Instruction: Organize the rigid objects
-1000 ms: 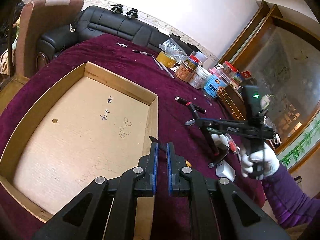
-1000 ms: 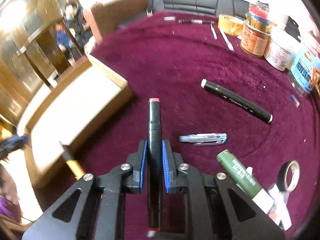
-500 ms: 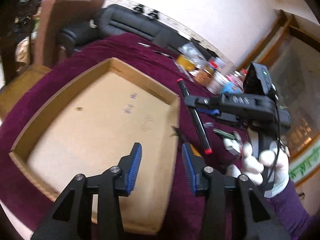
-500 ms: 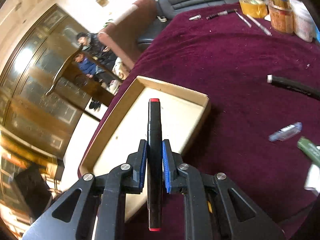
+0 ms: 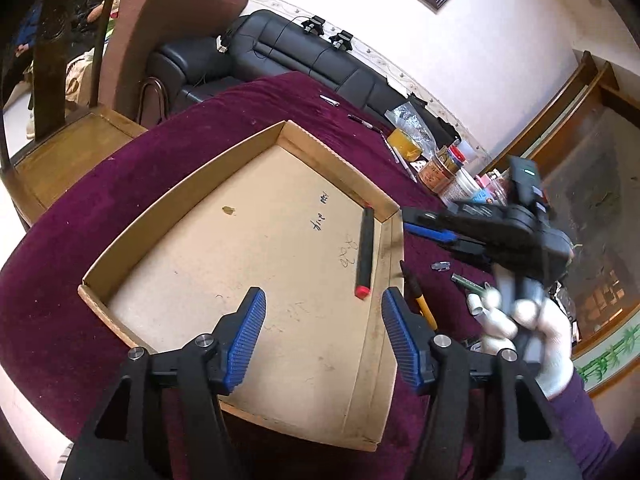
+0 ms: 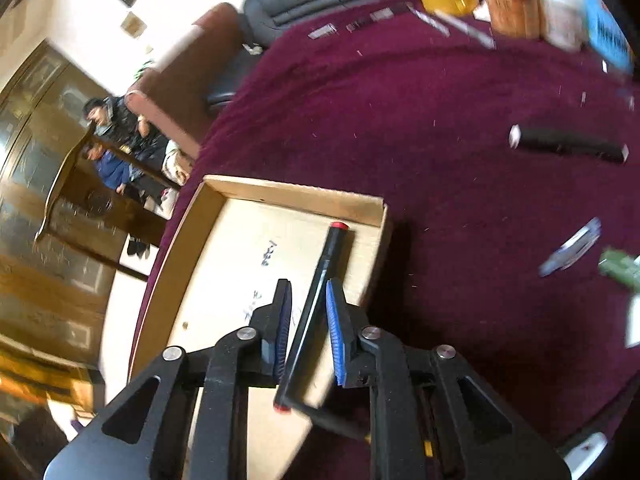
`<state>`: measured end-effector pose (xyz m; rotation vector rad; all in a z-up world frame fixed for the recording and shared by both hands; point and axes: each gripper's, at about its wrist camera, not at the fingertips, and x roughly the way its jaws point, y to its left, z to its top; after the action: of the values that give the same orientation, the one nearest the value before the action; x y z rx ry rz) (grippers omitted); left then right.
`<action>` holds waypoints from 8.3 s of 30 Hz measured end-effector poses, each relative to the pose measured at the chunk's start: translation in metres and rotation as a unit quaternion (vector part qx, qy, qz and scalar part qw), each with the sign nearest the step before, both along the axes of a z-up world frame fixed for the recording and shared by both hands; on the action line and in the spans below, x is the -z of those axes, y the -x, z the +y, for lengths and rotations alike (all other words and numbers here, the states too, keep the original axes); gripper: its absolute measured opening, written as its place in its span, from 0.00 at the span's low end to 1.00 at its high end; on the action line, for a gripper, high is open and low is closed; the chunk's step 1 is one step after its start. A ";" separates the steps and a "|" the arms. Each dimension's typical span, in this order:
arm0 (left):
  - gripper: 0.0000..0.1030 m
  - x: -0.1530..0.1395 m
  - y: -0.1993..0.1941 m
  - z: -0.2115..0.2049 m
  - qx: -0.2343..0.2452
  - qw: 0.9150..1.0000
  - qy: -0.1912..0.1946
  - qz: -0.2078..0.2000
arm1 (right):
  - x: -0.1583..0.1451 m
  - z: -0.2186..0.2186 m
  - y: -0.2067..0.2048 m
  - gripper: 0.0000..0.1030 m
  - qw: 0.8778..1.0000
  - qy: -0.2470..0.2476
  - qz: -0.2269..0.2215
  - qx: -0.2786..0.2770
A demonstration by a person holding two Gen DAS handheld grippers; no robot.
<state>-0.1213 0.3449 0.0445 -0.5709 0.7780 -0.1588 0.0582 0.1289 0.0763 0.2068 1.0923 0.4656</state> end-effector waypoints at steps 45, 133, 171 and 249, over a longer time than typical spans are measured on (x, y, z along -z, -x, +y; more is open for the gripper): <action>0.67 -0.015 -0.029 -0.020 -0.006 1.000 -0.001 -0.008 | 0.011 -0.025 0.003 0.30 0.998 -0.055 0.037 -0.007; 0.11 -0.079 -0.146 -0.234 0.228 0.964 -0.135 -0.039 | 0.010 -0.333 0.010 0.46 0.964 -0.014 -0.139 0.228; 0.11 -0.017 -0.069 -0.020 0.096 0.995 -0.019 -0.012 | 0.004 -0.151 -0.024 0.09 0.989 -0.050 0.005 0.143; 0.53 0.015 -0.102 -0.397 0.351 0.876 -0.326 0.060 | 0.038 -0.392 0.111 0.75 0.932 -0.068 -0.093 0.342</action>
<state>-0.0194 -0.0521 0.0296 0.3714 1.0700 -0.5089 -0.0530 -0.2635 0.0378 0.6288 0.7364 -0.0701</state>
